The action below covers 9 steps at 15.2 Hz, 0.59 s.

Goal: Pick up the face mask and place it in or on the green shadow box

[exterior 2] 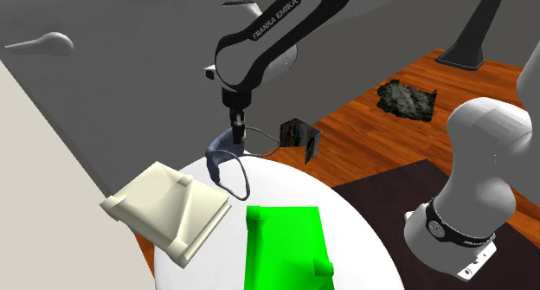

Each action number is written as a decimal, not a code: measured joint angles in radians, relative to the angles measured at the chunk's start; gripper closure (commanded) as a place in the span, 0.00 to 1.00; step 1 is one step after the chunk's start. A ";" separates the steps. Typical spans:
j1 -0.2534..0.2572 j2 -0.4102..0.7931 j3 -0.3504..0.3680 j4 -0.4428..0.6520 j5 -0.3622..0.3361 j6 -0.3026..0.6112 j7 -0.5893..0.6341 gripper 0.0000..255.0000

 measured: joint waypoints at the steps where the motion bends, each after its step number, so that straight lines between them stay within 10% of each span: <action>1: 0.002 -0.010 -0.004 0.002 -0.010 -0.010 0.006 1.00; 9: 0.020 -0.081 -0.022 0.043 -0.084 -0.101 0.062 1.00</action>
